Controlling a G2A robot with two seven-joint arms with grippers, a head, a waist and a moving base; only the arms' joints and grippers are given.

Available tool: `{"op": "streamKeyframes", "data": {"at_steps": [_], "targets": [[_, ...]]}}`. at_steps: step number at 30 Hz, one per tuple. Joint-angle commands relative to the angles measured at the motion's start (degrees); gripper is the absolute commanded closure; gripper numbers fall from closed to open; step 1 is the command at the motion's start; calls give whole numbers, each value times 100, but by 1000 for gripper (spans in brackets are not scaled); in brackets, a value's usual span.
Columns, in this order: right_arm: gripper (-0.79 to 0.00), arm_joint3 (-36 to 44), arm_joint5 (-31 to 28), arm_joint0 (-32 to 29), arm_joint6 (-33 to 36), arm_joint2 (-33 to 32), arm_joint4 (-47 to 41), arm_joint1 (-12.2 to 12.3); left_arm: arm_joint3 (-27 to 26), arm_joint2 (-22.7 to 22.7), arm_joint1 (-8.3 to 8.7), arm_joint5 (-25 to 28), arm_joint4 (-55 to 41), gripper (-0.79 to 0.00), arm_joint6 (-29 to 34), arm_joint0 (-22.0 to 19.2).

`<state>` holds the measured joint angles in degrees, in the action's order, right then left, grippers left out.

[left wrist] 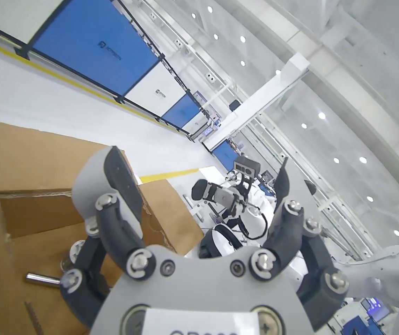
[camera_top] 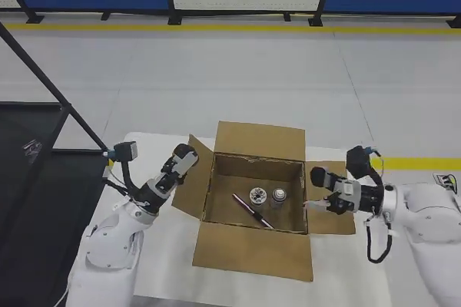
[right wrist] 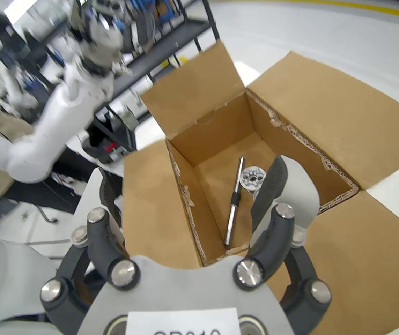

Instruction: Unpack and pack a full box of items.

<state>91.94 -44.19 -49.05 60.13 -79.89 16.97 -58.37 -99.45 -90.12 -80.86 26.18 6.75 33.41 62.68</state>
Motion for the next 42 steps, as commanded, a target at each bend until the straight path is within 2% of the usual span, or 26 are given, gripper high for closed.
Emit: {"op": "streamKeyframes", "data": {"at_steps": [1,6,17,19,23,27,31,38,39,41,42], "targets": [[-785,59,55,178,22,515,1005,-42,-72,-160,30,29,-47,-785,-41,158],[-785,-365,520,757,-115,1458,1778,-200,-210,-447,97,29,-165,-785,-97,521],[-785,-355,564,779,-174,1500,1818,-210,-210,-447,97,29,-165,-785,-97,521],[-785,-205,576,741,-279,1668,2073,-228,-210,-447,97,29,-165,-785,-97,521],[-785,-305,1073,1049,-464,2182,2771,-346,-255,-385,102,-106,-139,-785,-263,537],[-785,-881,1509,1567,-552,2776,3561,-517,-277,-351,119,-181,-207,-785,-442,531],[-785,-1710,1445,2074,-535,3264,3500,-719,-295,-379,132,-193,-203,-785,-531,568],[-785,-2778,1415,2562,-530,3823,3464,-1002,-295,-379,132,-193,-203,-785,-531,568],[-730,-2896,1445,2613,-501,3883,3477,-1038,-295,-379,132,-193,-203,-785,-531,568],[-391,-3078,1461,2692,-477,3988,3470,-1104,-295,-379,132,-193,-203,-785,-531,568],[-311,-3153,1480,2731,-448,4033,3488,-1132,-295,-379,132,-193,-203,-785,-531,568]]}}
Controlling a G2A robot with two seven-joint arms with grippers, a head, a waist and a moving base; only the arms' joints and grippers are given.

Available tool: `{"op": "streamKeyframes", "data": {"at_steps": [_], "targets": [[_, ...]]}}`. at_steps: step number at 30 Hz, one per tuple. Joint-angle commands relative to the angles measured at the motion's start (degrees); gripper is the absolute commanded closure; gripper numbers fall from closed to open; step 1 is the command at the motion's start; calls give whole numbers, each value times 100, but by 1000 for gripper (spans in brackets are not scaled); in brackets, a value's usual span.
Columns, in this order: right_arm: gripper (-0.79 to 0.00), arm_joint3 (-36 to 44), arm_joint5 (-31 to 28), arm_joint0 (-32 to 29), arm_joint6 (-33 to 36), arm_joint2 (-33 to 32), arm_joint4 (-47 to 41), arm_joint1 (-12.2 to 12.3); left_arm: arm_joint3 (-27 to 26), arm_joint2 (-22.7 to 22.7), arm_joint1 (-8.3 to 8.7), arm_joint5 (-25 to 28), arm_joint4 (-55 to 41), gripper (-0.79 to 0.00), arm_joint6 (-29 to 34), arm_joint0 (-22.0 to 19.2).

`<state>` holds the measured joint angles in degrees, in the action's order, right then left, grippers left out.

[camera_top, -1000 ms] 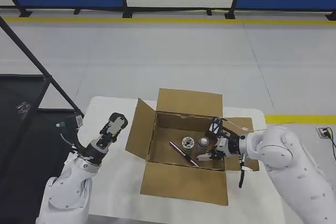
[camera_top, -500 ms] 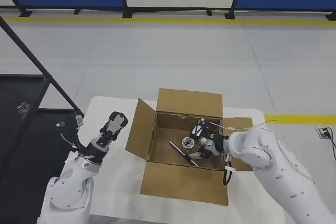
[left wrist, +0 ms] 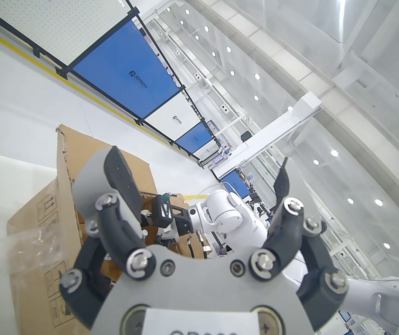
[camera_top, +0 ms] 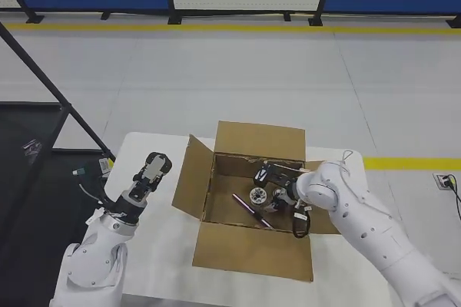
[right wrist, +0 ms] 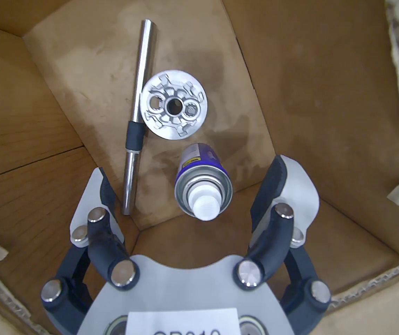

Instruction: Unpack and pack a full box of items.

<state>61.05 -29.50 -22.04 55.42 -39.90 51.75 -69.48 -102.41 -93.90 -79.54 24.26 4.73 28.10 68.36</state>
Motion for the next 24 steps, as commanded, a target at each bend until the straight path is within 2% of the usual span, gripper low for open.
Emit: {"op": "streamKeyframes", "data": {"at_steps": [1,2,3,8,14,19,24], "targets": [[-228,-119,41,59,32,69,17,-47,0,0,0,0,0,-785,0,0],[-58,-157,35,77,29,97,10,-69,0,0,0,0,0,-785,0,0],[0,-191,29,93,25,111,4,-84,0,0,0,0,0,-785,0,0],[0,-202,68,113,144,90,58,-95,0,0,0,0,0,-785,0,0],[0,274,235,-32,486,-107,207,10,0,0,0,0,0,-785,0,0],[0,1171,103,-364,550,-648,224,245,0,0,0,0,0,-785,0,0],[0,2748,-48,-999,1079,-1722,222,629,0,0,0,0,0,-785,0,0]]}}
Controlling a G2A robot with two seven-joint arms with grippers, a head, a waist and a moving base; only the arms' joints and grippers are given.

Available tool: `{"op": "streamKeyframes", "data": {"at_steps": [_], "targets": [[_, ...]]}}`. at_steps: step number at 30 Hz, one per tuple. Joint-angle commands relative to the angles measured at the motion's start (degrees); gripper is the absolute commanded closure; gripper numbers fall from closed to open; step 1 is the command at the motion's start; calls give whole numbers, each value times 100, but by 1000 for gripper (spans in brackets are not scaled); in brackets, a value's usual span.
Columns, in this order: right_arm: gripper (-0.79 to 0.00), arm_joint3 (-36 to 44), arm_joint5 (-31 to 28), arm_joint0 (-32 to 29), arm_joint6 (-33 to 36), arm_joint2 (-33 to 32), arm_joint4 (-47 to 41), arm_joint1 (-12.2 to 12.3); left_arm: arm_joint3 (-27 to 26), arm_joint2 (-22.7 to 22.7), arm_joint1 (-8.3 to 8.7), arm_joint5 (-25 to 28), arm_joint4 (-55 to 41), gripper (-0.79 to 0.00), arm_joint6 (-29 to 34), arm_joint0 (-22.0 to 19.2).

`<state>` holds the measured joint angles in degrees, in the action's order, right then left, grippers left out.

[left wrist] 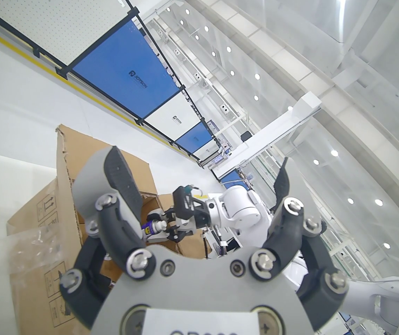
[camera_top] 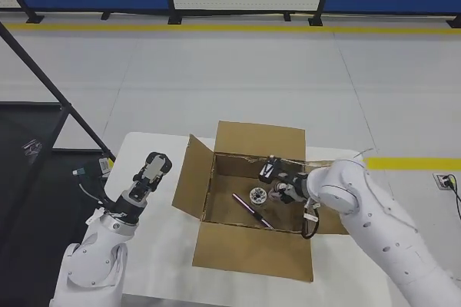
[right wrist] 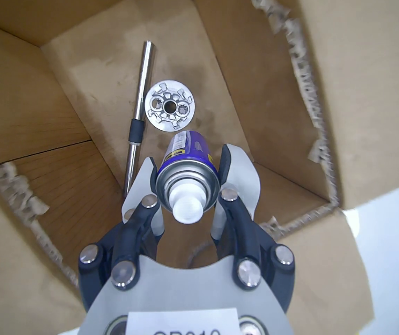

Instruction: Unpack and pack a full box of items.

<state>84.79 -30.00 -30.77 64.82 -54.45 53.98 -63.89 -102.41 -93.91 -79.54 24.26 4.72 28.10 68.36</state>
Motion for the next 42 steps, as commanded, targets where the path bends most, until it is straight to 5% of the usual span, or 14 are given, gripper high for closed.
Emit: {"op": "streamKeyframes", "data": {"at_steps": [1,8,16,30,42], "targets": [[0,726,-5,-276,278,-535,-34,145,0,0,0,0,0,-785,0,0],[0,2544,634,-1349,994,-2477,147,526,0,0,0,0,0,-785,0,0],[0,2165,1012,-2162,788,-3788,395,693,0,0,0,0,0,-785,0,0],[0,-1014,638,-1148,-215,-2704,399,608,0,0,0,0,0,-785,0,0],[0,-1195,1142,-461,418,-1794,596,464,0,0,0,0,0,-785,0,0]]}}
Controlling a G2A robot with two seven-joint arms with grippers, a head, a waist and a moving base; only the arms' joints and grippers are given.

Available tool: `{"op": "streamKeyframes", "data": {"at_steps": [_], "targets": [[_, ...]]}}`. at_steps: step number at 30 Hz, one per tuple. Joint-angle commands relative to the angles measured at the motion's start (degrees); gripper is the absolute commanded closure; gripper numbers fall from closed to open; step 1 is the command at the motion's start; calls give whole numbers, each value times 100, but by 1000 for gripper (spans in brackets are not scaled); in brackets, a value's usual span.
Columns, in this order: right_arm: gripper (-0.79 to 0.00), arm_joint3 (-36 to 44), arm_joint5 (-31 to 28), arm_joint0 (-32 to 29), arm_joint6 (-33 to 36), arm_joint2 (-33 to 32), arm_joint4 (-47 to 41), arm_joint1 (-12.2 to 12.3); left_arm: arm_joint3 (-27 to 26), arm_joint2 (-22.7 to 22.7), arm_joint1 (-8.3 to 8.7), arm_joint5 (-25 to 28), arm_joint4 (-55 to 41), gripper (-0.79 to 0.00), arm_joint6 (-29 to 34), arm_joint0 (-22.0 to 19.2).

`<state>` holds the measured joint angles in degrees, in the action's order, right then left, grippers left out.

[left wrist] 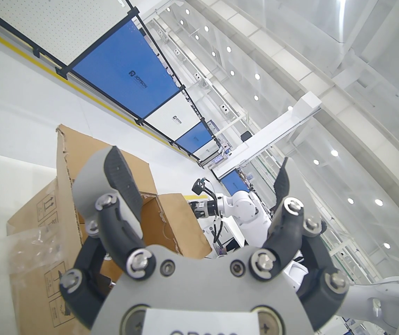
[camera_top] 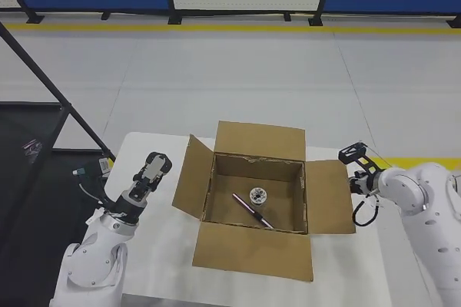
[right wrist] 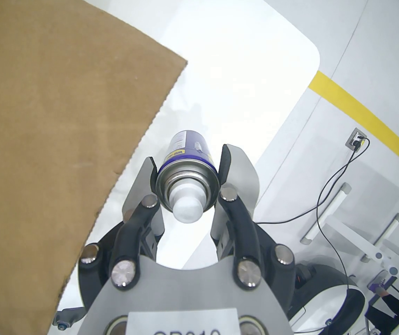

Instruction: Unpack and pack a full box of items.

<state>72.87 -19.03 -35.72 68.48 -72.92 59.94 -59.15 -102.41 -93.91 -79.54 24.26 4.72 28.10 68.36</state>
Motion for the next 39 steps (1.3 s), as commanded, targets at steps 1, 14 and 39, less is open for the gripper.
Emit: {"op": "streamKeyframes", "data": {"at_steps": [1,14,39], "targets": [[0,-22,69,76,99,119,-24,-24,0,0,0,0,0,-785,0,0],[0,-442,502,549,303,775,81,-184,0,0,0,0,0,-785,0,0],[0,-803,908,785,-27,1267,-83,-385,0,0,0,0,0,-785,0,0]]}}
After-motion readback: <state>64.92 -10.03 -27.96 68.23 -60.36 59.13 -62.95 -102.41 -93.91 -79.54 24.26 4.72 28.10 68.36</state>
